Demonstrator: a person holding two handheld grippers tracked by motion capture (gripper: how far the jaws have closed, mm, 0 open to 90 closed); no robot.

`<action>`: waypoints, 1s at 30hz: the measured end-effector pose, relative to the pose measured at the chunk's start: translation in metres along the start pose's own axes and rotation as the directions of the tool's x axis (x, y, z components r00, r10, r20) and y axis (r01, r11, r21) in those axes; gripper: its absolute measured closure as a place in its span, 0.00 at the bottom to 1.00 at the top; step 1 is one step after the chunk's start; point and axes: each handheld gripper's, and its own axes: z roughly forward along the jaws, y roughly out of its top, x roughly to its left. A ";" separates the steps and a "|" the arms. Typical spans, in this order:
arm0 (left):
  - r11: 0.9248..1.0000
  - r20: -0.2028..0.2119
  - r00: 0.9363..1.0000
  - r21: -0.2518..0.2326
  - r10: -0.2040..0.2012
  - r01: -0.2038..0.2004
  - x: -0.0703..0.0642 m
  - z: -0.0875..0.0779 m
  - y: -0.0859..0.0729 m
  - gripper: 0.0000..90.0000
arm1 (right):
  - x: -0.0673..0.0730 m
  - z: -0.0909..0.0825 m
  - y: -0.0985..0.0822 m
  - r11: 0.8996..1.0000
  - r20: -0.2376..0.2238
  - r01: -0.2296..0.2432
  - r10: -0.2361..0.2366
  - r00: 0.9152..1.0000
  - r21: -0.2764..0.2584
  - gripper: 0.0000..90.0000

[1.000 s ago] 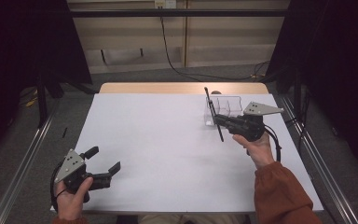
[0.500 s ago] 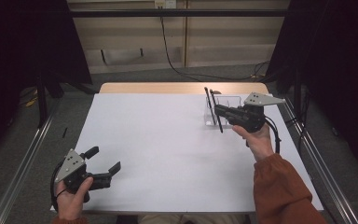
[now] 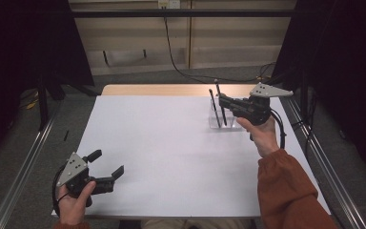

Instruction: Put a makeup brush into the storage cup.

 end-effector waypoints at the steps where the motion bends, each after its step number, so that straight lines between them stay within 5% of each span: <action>1: 1.000 0.000 1.000 0.000 0.000 0.000 0.000 0.000 0.000 0.02 | -0.001 0.001 0.002 1.000 0.006 -0.002 0.002 1.000 0.004 0.94; 30: 1.000 0.012 1.000 0.001 -0.004 0.004 -0.002 0.000 0.000 0.02 | -0.024 0.032 0.021 1.000 0.086 -0.004 0.005 0.996 -0.005 0.93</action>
